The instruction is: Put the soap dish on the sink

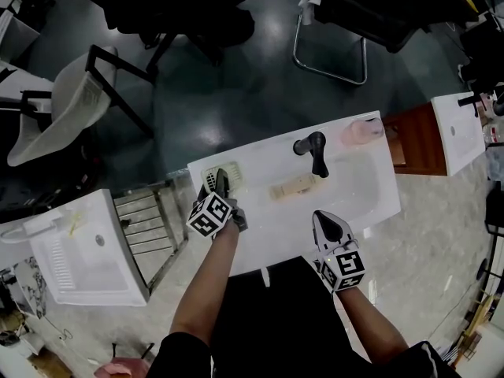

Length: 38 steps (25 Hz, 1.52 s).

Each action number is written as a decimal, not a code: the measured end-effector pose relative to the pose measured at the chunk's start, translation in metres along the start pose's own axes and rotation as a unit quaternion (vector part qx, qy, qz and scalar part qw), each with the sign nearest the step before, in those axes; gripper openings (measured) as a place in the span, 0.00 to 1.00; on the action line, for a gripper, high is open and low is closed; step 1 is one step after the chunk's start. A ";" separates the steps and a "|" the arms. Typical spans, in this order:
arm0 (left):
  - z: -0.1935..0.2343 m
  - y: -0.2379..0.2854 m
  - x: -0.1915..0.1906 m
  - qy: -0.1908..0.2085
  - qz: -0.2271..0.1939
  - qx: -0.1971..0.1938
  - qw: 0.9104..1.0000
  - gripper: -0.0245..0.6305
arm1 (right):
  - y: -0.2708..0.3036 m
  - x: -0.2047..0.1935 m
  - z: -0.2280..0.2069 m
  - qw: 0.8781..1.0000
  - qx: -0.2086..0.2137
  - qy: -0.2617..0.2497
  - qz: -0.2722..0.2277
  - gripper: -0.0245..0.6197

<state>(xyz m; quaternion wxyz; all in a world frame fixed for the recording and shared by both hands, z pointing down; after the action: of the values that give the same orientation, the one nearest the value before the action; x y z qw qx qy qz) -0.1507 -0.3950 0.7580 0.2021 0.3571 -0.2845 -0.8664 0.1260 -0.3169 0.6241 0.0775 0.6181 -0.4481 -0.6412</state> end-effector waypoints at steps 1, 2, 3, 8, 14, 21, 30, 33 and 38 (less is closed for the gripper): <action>0.002 0.000 -0.001 0.005 0.001 0.009 1.000 0.29 | -0.001 0.001 -0.001 1.000 0.000 0.002 -0.003 0.04; 0.004 0.000 -0.001 0.010 0.002 0.019 1.000 0.32 | -0.002 0.001 -0.002 1.000 -0.001 0.005 -0.006 0.04; 0.006 -0.001 -0.002 0.016 0.003 0.029 0.999 0.37 | -0.002 0.001 -0.002 1.000 0.000 0.007 -0.007 0.04; 0.012 0.000 -0.002 0.053 0.009 0.069 0.996 0.48 | -0.007 -0.006 -0.002 1.000 0.001 0.007 -0.002 0.04; 0.024 -0.002 0.004 0.092 0.013 0.120 0.989 0.52 | -0.017 -0.011 0.000 1.000 -0.003 0.008 0.003 0.04; 0.025 -0.006 0.009 0.103 0.010 0.114 0.988 0.52 | -0.020 -0.015 0.002 1.000 -0.008 0.005 0.007 0.04; 0.012 -0.053 0.012 0.113 -0.014 0.081 0.990 0.52 | -0.036 -0.007 0.019 1.000 0.012 -0.009 -0.017 0.04; -0.007 -0.079 0.010 0.132 -0.023 0.045 0.990 0.52 | -0.045 -0.003 0.025 0.999 0.022 -0.018 -0.025 0.04; -0.032 -0.140 0.017 0.181 -0.061 0.020 0.981 0.52 | -0.056 0.004 0.035 0.997 0.046 -0.040 -0.048 0.04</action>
<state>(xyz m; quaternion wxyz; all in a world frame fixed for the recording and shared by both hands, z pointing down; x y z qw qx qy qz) -0.1592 -0.3101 0.6418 0.1894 0.5289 -0.2383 -0.7922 0.1203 -0.2701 0.5778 -0.0001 0.6155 -0.4501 -0.6470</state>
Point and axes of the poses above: the fingertips, and each gripper's own axes: y forward along the fingers, z to its left, x out of its top, the point moved 2 cm from there along -y, backward along the fingers, and after that the axes turned 4 degrees about z, right-handed, at the moved point
